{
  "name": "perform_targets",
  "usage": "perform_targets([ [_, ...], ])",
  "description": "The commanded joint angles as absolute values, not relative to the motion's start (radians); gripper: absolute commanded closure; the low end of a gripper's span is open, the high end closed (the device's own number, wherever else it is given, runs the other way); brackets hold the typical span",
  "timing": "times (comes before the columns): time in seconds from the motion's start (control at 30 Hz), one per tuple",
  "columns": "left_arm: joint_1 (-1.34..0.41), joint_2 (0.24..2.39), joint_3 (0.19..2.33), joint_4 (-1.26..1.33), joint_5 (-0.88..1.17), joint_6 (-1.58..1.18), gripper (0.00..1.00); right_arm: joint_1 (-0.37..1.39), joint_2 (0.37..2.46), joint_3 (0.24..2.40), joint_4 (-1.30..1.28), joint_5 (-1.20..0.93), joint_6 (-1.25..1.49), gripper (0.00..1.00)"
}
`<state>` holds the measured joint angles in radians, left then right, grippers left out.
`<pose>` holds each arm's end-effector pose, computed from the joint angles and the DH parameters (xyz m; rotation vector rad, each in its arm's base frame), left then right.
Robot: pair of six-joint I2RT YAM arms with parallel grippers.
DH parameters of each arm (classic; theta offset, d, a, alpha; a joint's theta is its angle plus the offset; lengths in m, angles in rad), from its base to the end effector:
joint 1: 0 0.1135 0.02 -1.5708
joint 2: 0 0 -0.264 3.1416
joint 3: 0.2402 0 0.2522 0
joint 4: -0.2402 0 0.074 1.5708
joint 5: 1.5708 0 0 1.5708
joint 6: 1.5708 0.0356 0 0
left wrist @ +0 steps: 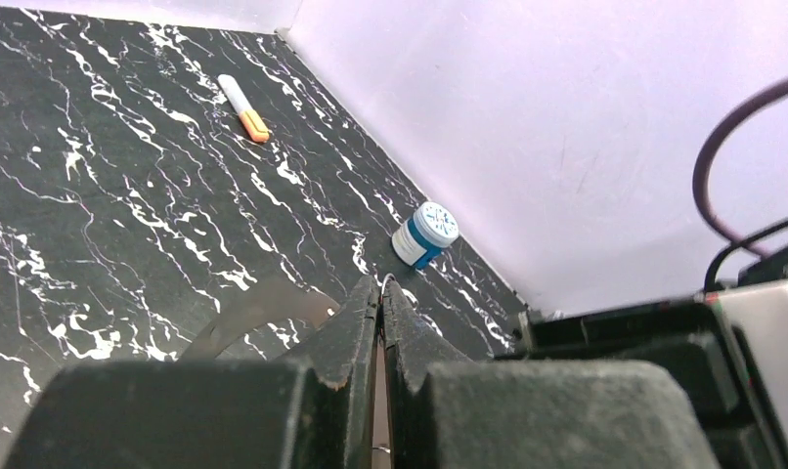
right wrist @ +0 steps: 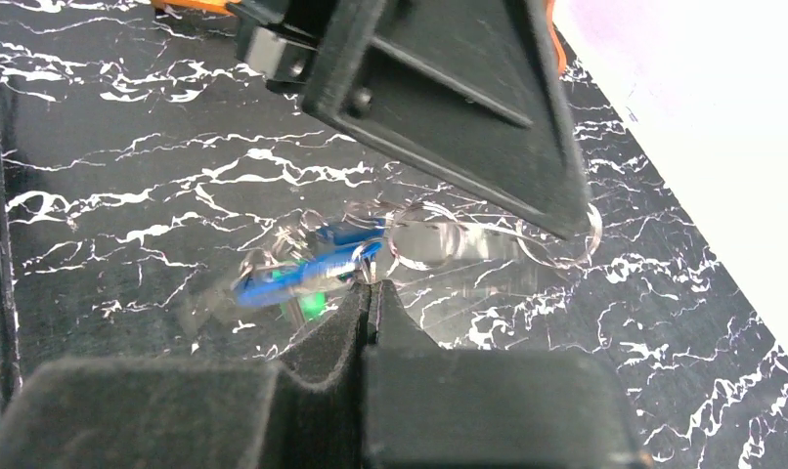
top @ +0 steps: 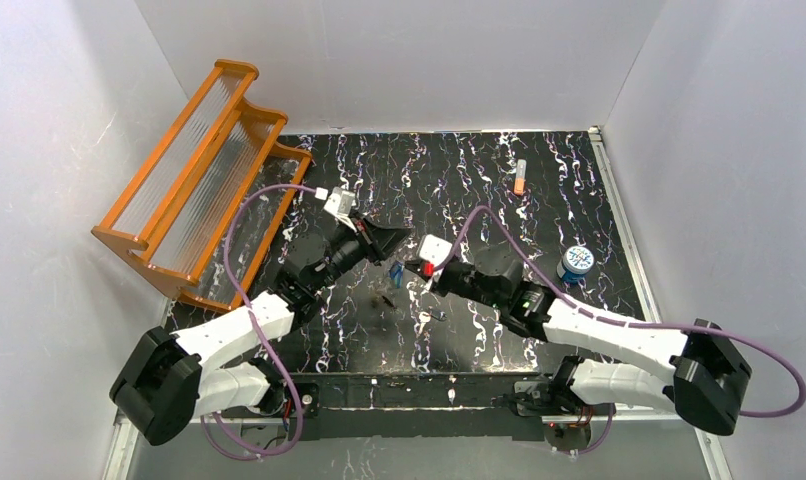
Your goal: Remove the keys from the keyring
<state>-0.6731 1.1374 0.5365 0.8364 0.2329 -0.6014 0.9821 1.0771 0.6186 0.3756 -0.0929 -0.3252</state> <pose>0.1909 -0.1627 0.2894 0.2642 1.4264 -1.2178 0.1362 0.2099 0.2823 -1.0810 1.2929 0.5740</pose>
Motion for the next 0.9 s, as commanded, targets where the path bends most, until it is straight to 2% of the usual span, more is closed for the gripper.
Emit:
perform_targets([
  [0.0, -0.720, 1.120, 0.508, 0.949, 0.029, -0.676, 1.00, 1.030, 1.109, 0.611, 0.529, 0.039, -0.375, 0.99],
  [0.2, -0.719, 1.080, 0.490, 0.951, 0.014, -0.571, 1.00, 1.027, 1.077, 0.604, 0.481, 0.115, -0.372, 0.99],
  [0.5, -0.660, 0.971, 0.522, 0.758, 0.000, -0.383, 1.00, 0.850, 0.979, 0.679, 0.116, 0.149, -0.130, 0.99],
  [0.6, -0.658, 0.959, 0.534, 0.711, 0.000, -0.347, 1.00, 0.765, 0.995, 0.671, 0.049, 0.119, -0.021, 0.99],
  [0.87, -0.658, 0.904, 0.581, 0.553, 0.000, -0.173, 1.00, 0.620, 1.110, 0.615, 0.105, -0.069, 0.133, 0.99],
])
